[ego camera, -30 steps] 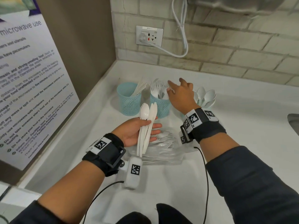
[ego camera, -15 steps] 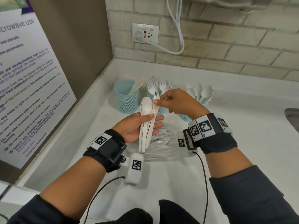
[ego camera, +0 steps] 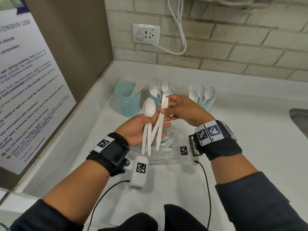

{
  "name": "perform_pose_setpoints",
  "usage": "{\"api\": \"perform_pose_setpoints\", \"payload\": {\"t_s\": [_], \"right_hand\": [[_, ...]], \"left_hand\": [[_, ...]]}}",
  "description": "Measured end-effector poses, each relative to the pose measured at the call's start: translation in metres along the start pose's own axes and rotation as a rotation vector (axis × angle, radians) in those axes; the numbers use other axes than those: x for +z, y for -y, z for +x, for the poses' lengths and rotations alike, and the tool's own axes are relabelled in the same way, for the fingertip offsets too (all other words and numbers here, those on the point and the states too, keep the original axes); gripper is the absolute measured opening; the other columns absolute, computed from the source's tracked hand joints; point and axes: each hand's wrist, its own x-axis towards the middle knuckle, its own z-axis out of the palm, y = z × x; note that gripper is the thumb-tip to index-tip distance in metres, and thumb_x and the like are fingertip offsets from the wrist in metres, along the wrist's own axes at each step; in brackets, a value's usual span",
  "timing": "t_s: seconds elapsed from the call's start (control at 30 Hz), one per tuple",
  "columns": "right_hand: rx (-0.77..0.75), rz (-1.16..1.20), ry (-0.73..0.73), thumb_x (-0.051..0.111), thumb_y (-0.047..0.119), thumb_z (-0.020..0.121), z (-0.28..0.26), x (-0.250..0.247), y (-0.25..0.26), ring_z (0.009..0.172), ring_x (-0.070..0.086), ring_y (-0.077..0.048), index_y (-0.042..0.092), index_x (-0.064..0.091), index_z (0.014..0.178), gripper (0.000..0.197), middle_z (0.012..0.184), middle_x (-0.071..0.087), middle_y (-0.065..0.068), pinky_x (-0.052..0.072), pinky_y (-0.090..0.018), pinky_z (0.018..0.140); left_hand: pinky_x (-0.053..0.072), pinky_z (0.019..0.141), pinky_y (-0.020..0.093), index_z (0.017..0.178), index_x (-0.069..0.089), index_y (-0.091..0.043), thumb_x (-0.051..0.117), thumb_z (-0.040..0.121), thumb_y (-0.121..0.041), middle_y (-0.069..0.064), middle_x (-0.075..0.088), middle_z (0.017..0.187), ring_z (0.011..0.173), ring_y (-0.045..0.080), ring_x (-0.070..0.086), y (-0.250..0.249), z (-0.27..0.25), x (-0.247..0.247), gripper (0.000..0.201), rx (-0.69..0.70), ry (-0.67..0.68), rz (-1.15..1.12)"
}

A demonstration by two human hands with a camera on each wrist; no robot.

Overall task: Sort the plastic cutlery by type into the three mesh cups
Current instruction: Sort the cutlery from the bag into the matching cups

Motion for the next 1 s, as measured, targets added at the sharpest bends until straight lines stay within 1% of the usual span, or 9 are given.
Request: {"api": "perform_pose_setpoints", "payload": {"t_s": [0.2, 0.3, 0.4, 0.5, 0.57, 0.67, 0.8, 0.93, 1.0], "right_hand": [[0.046, 0.076, -0.099, 0.060, 0.006, 0.089, 0.006, 0.001, -0.003, 0.076, 0.063, -0.011, 0.014, 0.054, 0.110, 0.024, 0.091, 0.070, -0.003, 0.047, -0.020, 0.064], [0.041, 0.169, -0.143, 0.059, 0.001, 0.088, 0.008, 0.000, -0.003, 0.068, 0.067, -0.011, 0.014, 0.052, 0.111, 0.027, 0.086, 0.070, -0.005, 0.054, -0.021, 0.060], [0.020, 0.217, -0.159, 0.057, -0.006, 0.087, 0.009, 0.000, -0.002, 0.062, 0.067, -0.013, 0.016, 0.045, 0.123, 0.044, 0.085, 0.064, -0.010, 0.057, -0.024, 0.058], [-0.022, 0.185, -0.167, 0.054, -0.007, 0.088, 0.011, 0.002, 0.003, 0.070, 0.066, -0.019, 0.019, 0.039, 0.132, 0.054, 0.090, 0.061, -0.013, 0.060, -0.028, 0.063], [-0.067, 0.170, -0.212, 0.052, -0.007, 0.089, 0.015, 0.002, 0.009, 0.074, 0.066, -0.021, 0.019, 0.038, 0.134, 0.054, 0.097, 0.062, -0.017, 0.060, -0.027, 0.063], [-0.139, 0.186, -0.398, 0.050, -0.005, 0.091, 0.031, 0.000, 0.019, 0.078, 0.066, -0.024, 0.019, 0.039, 0.133, 0.050, 0.107, 0.061, -0.024, 0.059, -0.029, 0.062], [-0.350, 0.169, -0.687, 0.047, -0.002, 0.091, 0.052, 0.010, 0.033, 0.082, 0.068, -0.027, 0.015, 0.038, 0.131, 0.044, 0.089, 0.061, -0.008, 0.058, -0.043, 0.076], [-0.531, 0.055, -0.722, 0.046, 0.002, 0.092, 0.068, 0.037, 0.048, 0.075, 0.065, -0.025, 0.014, 0.039, 0.130, 0.040, 0.082, 0.061, -0.015, 0.055, -0.046, 0.076], [-0.567, -0.023, -0.692, 0.044, 0.005, 0.094, 0.077, 0.049, 0.049, 0.072, 0.063, -0.026, 0.014, 0.039, 0.131, 0.038, 0.075, 0.058, -0.008, 0.054, -0.045, 0.075]], "left_hand": [[0.048, 0.096, 0.041, 0.126, 0.052, -0.002, 0.046, 0.077, -0.003, 0.013, 0.058, 0.129, 0.109, 0.021, 0.062, -0.002, 0.000, -0.004, 0.050, 0.000, 0.005, -0.074], [0.049, 0.093, 0.036, 0.127, 0.049, 0.002, 0.039, 0.091, -0.006, 0.016, 0.060, 0.123, 0.104, 0.023, 0.064, -0.001, 0.001, -0.007, 0.038, 0.030, -0.043, -0.073], [0.054, 0.087, 0.033, 0.130, 0.045, 0.005, 0.032, 0.099, -0.010, 0.018, 0.059, 0.119, 0.097, 0.023, 0.066, 0.000, 0.003, -0.012, 0.037, 0.052, -0.121, -0.103], [0.059, 0.070, 0.029, 0.126, 0.051, 0.002, 0.039, 0.098, -0.013, 0.012, 0.065, 0.104, 0.082, 0.018, 0.068, -0.001, 0.003, -0.015, 0.034, 0.080, -0.215, -0.080], [0.059, 0.065, 0.026, 0.114, 0.059, -0.002, 0.043, 0.097, -0.018, 0.006, 0.070, 0.089, 0.072, 0.013, 0.069, -0.002, 0.003, -0.017, 0.029, 0.109, -0.288, -0.058], [0.058, 0.072, 0.030, 0.104, 0.061, -0.002, 0.043, 0.098, -0.019, 0.009, 0.071, 0.090, 0.077, 0.017, 0.070, -0.002, 0.001, -0.021, 0.026, 0.181, -0.369, -0.169], [0.059, 0.066, 0.028, 0.093, 0.060, -0.003, 0.041, 0.099, -0.016, 0.003, 0.072, 0.070, 0.064, 0.012, 0.071, -0.001, -0.004, -0.030, 0.023, 0.258, -0.476, -0.293], [0.053, 0.050, 0.016, 0.094, 0.060, -0.008, 0.046, 0.098, -0.017, -0.006, 0.064, 0.057, 0.043, 0.001, 0.056, -0.004, -0.008, -0.037, 0.018, 0.264, -0.558, -0.262], [0.046, 0.044, 0.013, 0.100, 0.060, -0.008, 0.046, 0.098, -0.020, -0.006, 0.059, 0.058, 0.039, 0.001, 0.048, -0.005, -0.009, -0.039, 0.019, 0.248, -0.555, -0.265]]}}
